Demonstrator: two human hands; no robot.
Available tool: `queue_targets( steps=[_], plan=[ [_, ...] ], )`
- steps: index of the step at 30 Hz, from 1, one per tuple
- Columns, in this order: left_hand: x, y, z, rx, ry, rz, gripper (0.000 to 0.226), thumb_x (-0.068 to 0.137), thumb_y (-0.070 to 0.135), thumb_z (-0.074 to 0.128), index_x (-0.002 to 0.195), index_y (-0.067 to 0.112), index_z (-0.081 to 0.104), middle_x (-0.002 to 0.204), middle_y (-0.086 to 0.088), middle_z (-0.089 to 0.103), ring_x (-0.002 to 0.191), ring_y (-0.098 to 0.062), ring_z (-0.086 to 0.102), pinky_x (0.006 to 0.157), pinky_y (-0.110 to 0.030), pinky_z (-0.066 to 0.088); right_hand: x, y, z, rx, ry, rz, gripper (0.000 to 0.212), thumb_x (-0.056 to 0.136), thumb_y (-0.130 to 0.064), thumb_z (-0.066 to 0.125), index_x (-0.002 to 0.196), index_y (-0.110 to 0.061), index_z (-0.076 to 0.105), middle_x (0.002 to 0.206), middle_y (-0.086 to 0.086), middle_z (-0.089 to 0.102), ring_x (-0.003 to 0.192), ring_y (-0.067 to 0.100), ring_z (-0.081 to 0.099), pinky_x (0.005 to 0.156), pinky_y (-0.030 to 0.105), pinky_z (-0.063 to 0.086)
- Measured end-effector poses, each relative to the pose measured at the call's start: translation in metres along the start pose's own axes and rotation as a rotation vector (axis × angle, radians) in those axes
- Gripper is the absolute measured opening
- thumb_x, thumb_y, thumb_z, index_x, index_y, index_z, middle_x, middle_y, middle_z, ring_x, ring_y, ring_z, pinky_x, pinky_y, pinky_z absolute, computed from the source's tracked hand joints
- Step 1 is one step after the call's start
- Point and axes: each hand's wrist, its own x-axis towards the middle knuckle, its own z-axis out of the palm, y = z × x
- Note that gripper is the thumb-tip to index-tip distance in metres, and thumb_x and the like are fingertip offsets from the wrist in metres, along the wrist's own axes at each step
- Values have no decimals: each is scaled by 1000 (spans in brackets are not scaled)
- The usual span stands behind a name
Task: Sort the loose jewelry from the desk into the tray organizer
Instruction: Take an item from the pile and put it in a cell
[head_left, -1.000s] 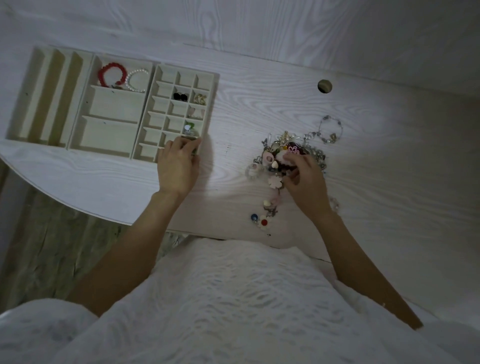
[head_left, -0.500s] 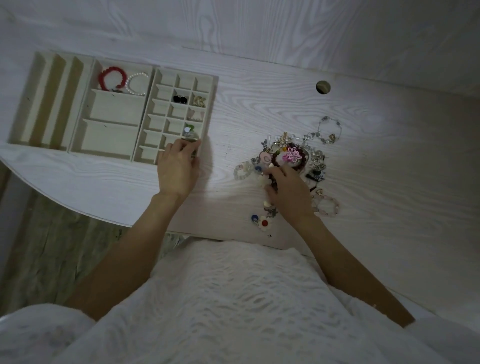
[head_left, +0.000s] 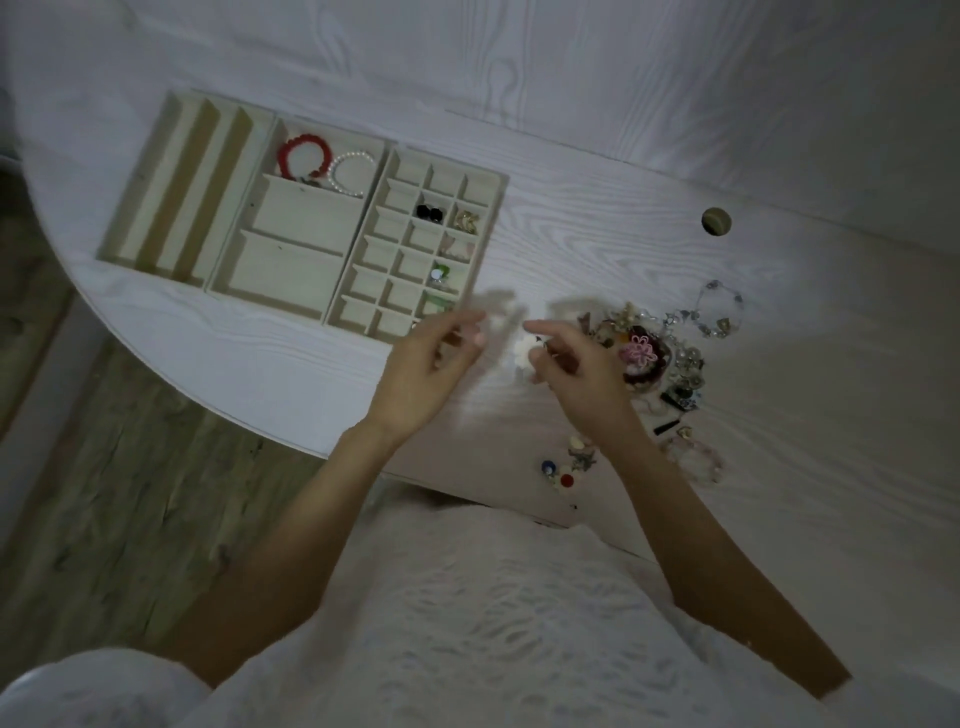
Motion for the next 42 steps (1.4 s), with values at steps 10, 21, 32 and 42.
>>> queue_targets(
  steps=[10, 21, 32, 42],
  plan=[
    [-15, -31, -35, -215, 275, -227, 8, 88, 20, 67, 89, 28, 67, 86, 11, 69, 81, -2, 63, 73, -16, 47, 37, -32, 69, -474, -121, -217, 8, 88, -22, 59, 93, -19, 64, 86, -4, 64, 76, 12, 57, 60, 27, 39],
    [4, -101, -72, 376, 409, 361, 13, 92, 14, 64, 97, 13, 75, 93, -6, 69, 82, -17, 61, 69, -28, 50, 80, -48, 103, -408, -173, -222, 8, 82, -17, 69, 87, -14, 64, 77, -1, 65, 70, 12, 60, 63, 25, 50],
    [-16, -98, -71, 575, 269, 269, 29, 85, 8, 54, 108, 14, 70, 107, -7, 64, 96, -27, 51, 76, -34, 37, 73, -36, 94, -590, -55, -400, 19, 82, -1, 59, 97, -8, 68, 95, 9, 64, 92, 25, 55, 74, 31, 44],
    [-15, -86, -65, 694, 133, 165, 38, 84, 18, 46, 116, 18, 65, 111, -8, 59, 97, -25, 45, 73, -34, 33, 89, -39, 118, -830, -94, -555, 16, 77, -4, 67, 91, -9, 70, 89, 10, 63, 89, 30, 54, 73, 39, 48]
  ],
)
